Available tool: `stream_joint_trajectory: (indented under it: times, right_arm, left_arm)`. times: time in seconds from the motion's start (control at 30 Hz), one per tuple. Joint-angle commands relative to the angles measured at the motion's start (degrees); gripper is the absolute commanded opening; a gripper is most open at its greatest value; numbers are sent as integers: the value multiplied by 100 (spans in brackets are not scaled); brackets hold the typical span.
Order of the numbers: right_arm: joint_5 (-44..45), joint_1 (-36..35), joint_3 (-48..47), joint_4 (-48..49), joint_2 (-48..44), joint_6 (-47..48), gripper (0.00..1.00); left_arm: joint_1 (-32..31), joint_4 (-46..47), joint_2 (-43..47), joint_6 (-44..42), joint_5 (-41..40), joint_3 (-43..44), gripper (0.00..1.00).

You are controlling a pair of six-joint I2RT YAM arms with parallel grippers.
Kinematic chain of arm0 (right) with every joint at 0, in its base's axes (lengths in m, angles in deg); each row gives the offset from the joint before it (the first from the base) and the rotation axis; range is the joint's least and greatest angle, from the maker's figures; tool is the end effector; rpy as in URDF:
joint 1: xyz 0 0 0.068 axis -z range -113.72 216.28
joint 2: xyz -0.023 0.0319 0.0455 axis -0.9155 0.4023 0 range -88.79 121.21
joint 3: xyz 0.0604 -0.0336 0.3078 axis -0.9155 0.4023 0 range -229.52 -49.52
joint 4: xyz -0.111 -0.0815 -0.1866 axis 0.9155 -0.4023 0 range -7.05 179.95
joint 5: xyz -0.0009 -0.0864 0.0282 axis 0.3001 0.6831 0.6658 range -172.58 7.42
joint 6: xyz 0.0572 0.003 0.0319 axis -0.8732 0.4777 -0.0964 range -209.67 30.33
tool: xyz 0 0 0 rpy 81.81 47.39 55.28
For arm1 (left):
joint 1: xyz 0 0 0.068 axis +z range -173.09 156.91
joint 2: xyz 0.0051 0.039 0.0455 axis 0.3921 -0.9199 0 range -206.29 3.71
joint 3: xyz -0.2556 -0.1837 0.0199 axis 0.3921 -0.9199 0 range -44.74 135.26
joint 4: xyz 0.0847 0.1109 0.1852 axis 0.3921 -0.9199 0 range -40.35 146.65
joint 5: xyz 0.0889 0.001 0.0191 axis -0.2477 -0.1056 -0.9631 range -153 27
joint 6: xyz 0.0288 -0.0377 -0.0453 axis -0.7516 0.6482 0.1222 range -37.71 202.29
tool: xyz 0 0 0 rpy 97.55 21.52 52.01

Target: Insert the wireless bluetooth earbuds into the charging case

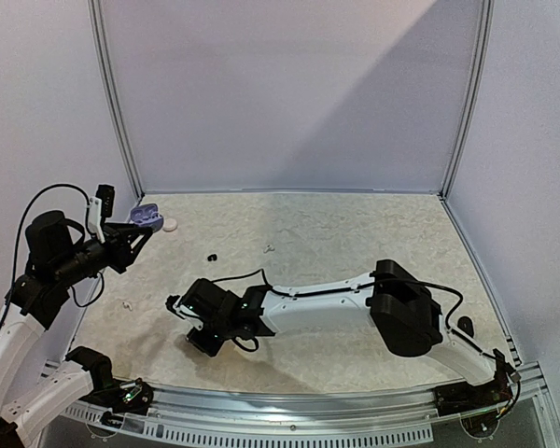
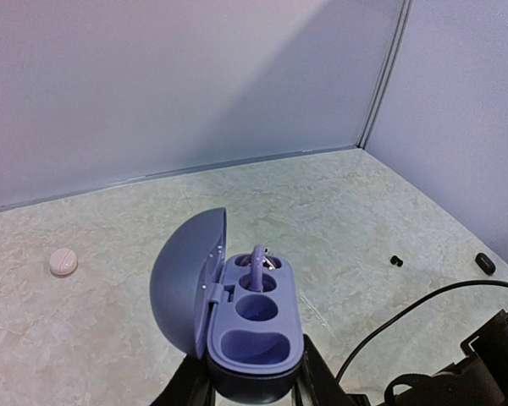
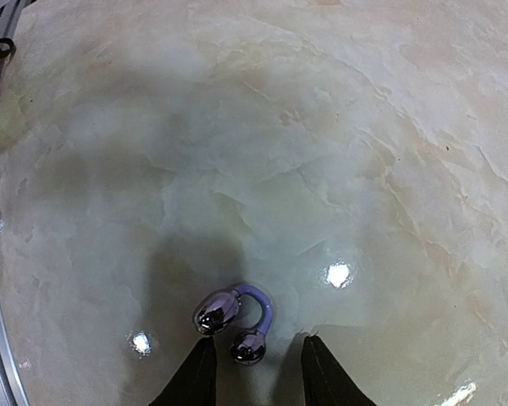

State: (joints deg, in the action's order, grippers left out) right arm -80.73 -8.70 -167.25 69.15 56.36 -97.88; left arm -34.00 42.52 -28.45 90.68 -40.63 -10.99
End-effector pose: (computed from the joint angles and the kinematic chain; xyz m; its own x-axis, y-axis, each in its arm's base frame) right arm 0.1502 0.5531 0.1509 -0.3285 -0.6728 -0.6629 -0.9223 0.3798 0.0716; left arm 0.0843 -0.0362 0.3168 -0.2896 -0.0815 -0.9537 0.5030 0.8347 -0.2241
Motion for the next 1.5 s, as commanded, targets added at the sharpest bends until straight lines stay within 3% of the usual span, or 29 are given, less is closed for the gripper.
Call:
stream_joint_trajectory:
  times: [0.0,0.4,0.63,1.07,1.3,1.47]
  right_arm:
    - [30,34,-64,-278,251,27,34]
    - [82,94,-355,-320,423,-73,28]
    - [15,95,-425,-440,429,-95,18]
    - [1087,96,-147,-297,-619,271,11]
    - [1969,96,1260,-200,-1809,434,11]
    - [1912,100,2527,-405,-2534,-312,11]
  left_arm:
    - [60,36,26,-35,-21,-114,0]
    - [55,6,46,-38,-18,-132,0]
    - [57,25,49,-49,-8,-124,0]
    - [57,238,144,45,-69,-212,0]
    - [57,346,26,84,-42,-203,0]
    - [53,416,-20,67,-42,-228,0]
